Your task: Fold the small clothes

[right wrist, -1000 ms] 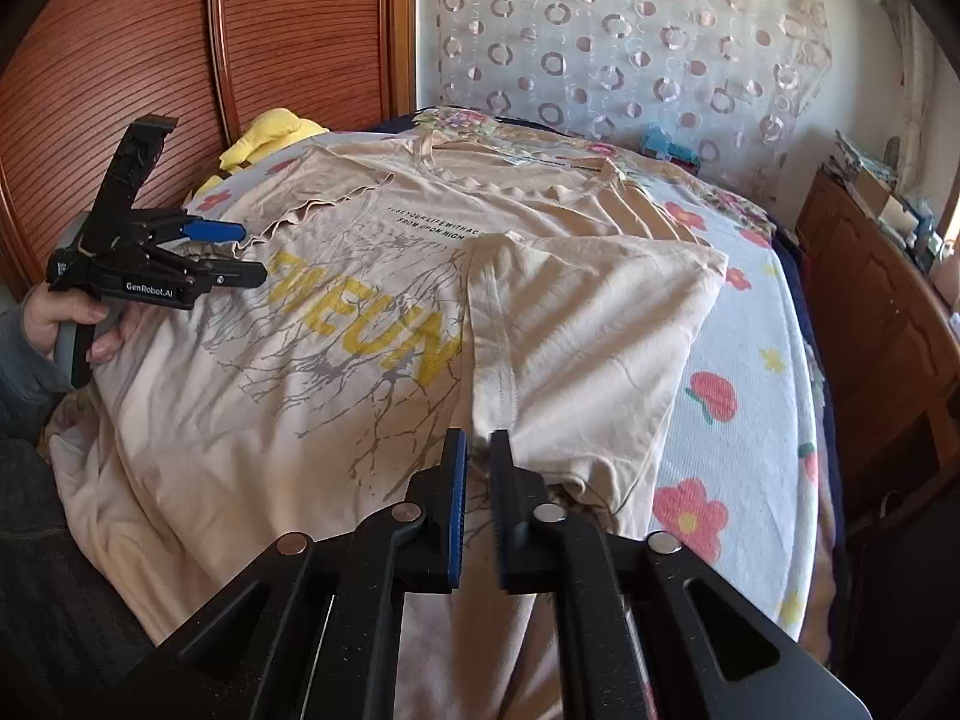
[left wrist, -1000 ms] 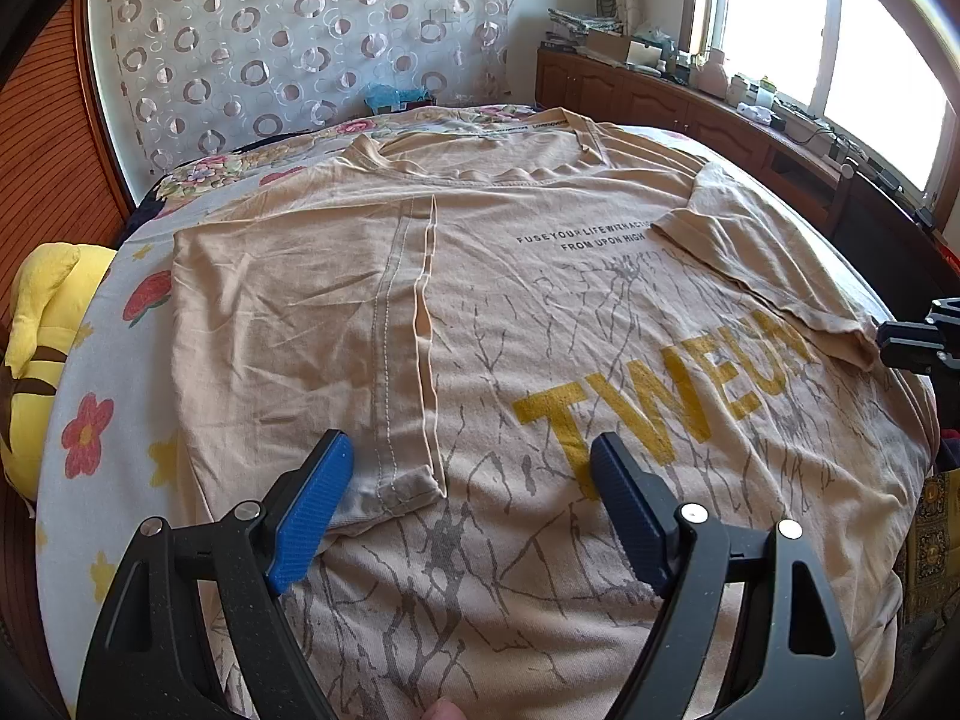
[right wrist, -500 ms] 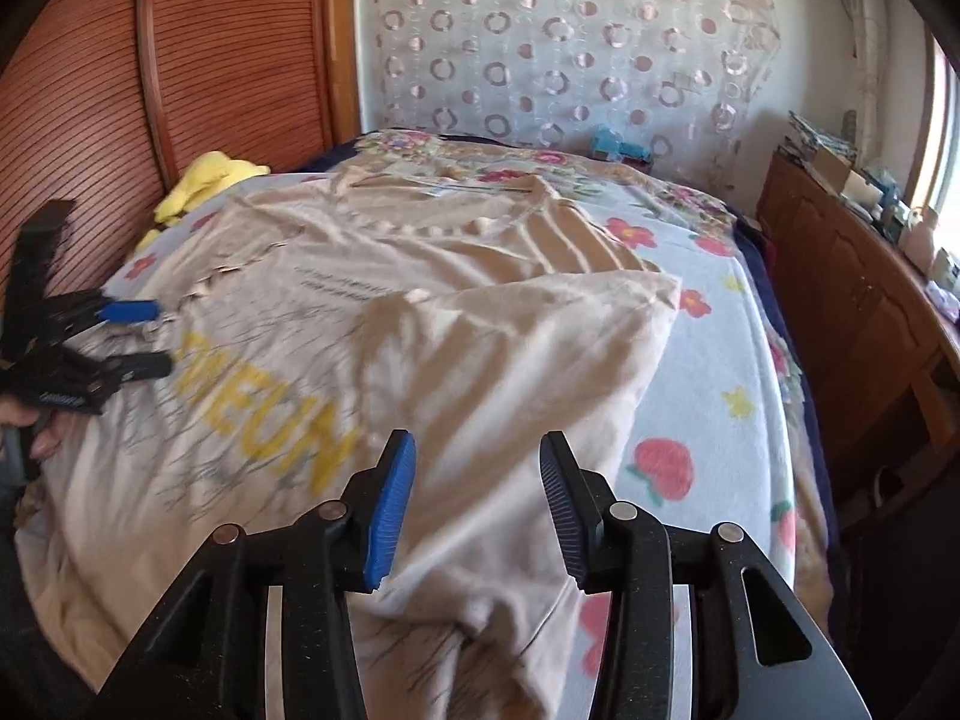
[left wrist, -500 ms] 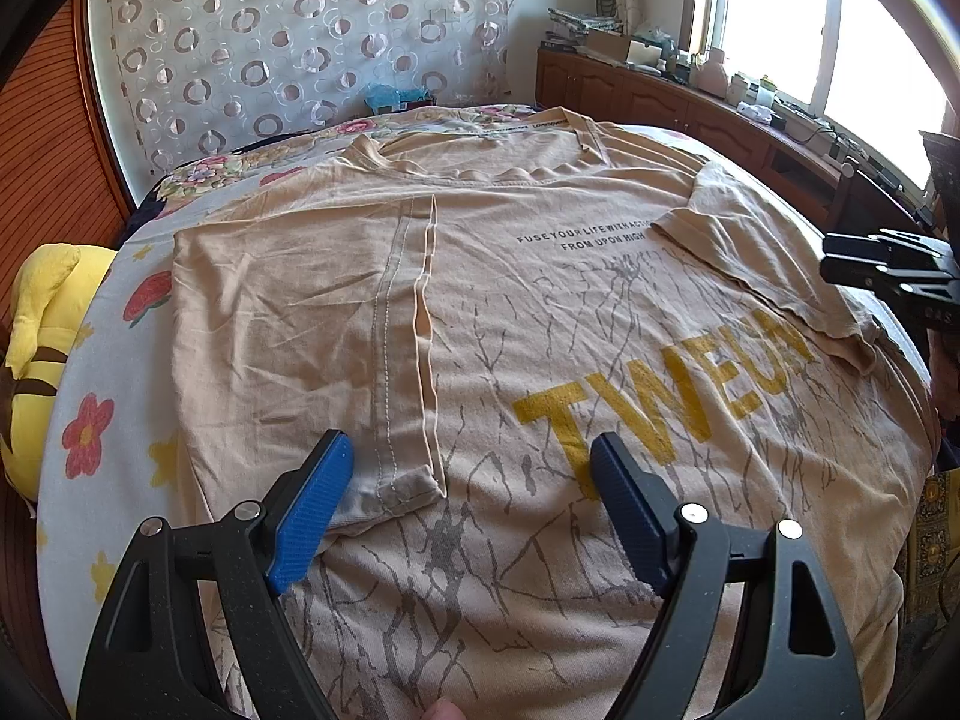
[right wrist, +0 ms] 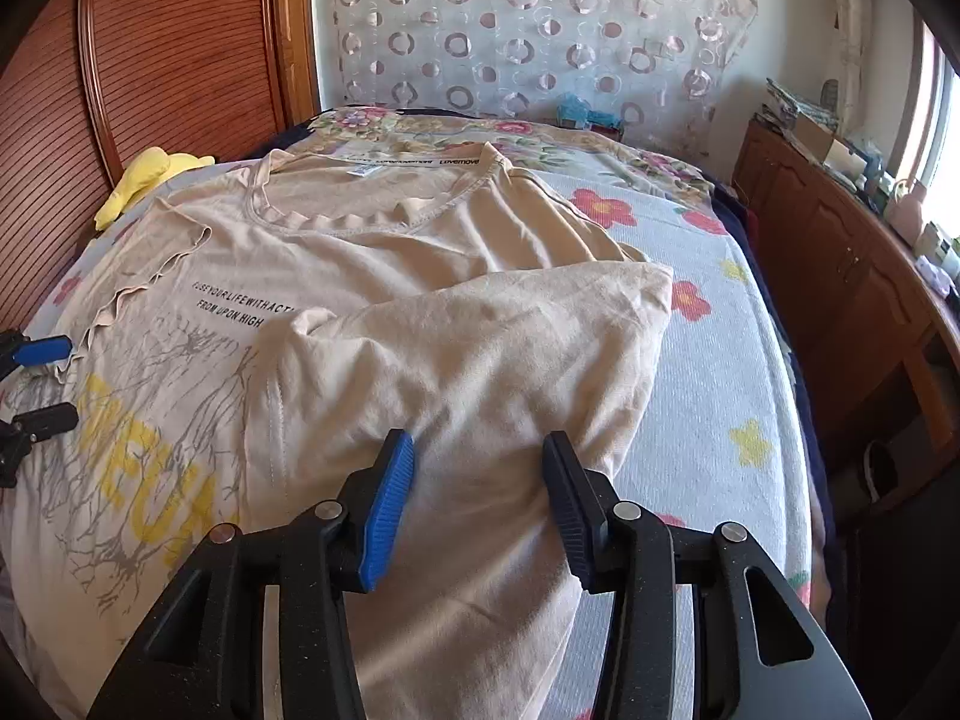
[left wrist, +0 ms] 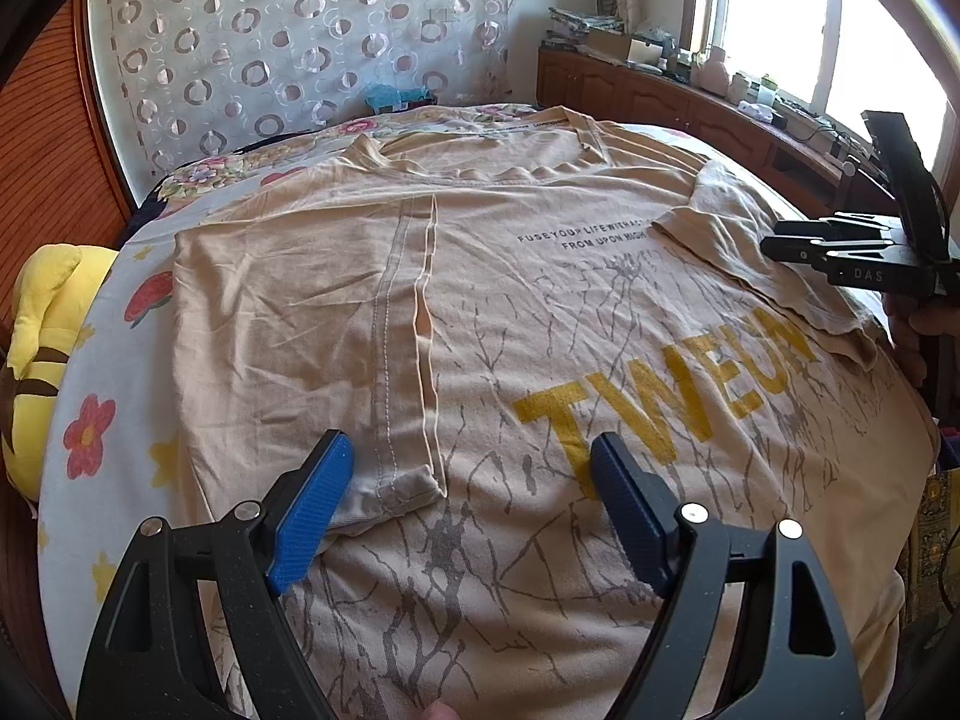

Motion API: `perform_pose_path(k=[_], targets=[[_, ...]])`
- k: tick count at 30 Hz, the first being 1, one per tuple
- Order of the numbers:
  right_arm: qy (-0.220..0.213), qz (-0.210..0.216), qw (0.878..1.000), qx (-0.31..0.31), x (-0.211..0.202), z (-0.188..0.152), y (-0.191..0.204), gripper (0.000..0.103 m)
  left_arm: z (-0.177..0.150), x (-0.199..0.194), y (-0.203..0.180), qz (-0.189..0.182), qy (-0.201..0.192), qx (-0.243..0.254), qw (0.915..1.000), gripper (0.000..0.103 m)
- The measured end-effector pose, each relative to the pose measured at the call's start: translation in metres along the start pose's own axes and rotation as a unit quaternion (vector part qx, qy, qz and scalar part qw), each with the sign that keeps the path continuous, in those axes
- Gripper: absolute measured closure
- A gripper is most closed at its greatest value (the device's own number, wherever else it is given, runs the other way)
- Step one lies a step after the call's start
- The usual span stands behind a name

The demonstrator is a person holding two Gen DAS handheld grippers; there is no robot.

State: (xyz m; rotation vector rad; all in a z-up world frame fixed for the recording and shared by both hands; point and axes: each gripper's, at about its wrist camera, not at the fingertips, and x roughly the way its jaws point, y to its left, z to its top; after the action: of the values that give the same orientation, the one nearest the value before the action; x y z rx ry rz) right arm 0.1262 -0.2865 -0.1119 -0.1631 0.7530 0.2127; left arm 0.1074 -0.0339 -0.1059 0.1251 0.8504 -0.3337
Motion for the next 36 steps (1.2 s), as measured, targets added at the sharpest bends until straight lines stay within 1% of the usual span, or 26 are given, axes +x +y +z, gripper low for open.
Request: perform_pose_path(k=[3,5,6,8,11,14,16,18,20,24,27,31,36], targets=[[0.001,0.008,1.0,0.009,0.0,-0.001,-0.004,0.049,0.0,0.0,0.0,0.001,0.0,0.001,1.0,0.021],[0.002,0.028,1.0,0.008,0.002,-0.001,-0.006,0.033,0.0,0.0,-0.001,0.002,0.0,0.001,1.0,0.021],[0.003,0.032,0.999,0.001,0.003,-0.001,-0.004,0.031,0.0,0.0,-0.001,0.003,0.0,0.002,1.0,0.021],[0.007,0.023,1.0,-0.013,0.005,-0.001,0.001,0.027,0.0,-0.001,0.0,0.0,0.002,0.003,1.0,0.021],[0.009,0.027,1.0,-0.011,0.007,0.0,-0.001,0.024,0.0,-0.007,0.006,-0.018,-0.002,-0.001,0.9998,0.021],[0.01,0.027,1.0,-0.011,0.006,0.0,-0.001,0.024,0.003,-0.023,0.018,-0.022,-0.029,-0.014,0.9992,0.021],[0.01,0.023,1.0,-0.013,0.006,0.0,0.001,0.023,0.008,-0.032,0.028,-0.014,-0.044,-0.019,0.9988,0.021],[0.01,0.024,1.0,-0.012,0.005,-0.001,0.001,0.023,0.017,-0.04,0.041,0.011,-0.062,-0.022,0.9978,0.021],[0.01,0.023,1.0,-0.012,0.005,0.0,0.002,0.023,0.027,-0.043,0.053,0.03,-0.07,-0.019,0.9969,0.021],[0.01,0.023,1.0,-0.012,0.005,0.0,0.002,0.023,0.043,-0.035,0.08,0.047,-0.064,-0.027,0.9965,0.021],[0.01,0.024,1.0,-0.012,0.005,0.0,0.002,0.023,0.052,-0.02,0.097,0.043,-0.047,-0.041,0.9971,0.021],[0.01,0.023,1.0,-0.012,0.005,0.0,0.002,0.023,0.055,0.0,0.115,0.036,-0.038,-0.058,0.997,0.021],[0.01,0.023,1.0,-0.012,0.005,0.0,0.002,0.023,0.056,0.023,0.129,0.048,-0.011,-0.08,0.9956,0.021]])
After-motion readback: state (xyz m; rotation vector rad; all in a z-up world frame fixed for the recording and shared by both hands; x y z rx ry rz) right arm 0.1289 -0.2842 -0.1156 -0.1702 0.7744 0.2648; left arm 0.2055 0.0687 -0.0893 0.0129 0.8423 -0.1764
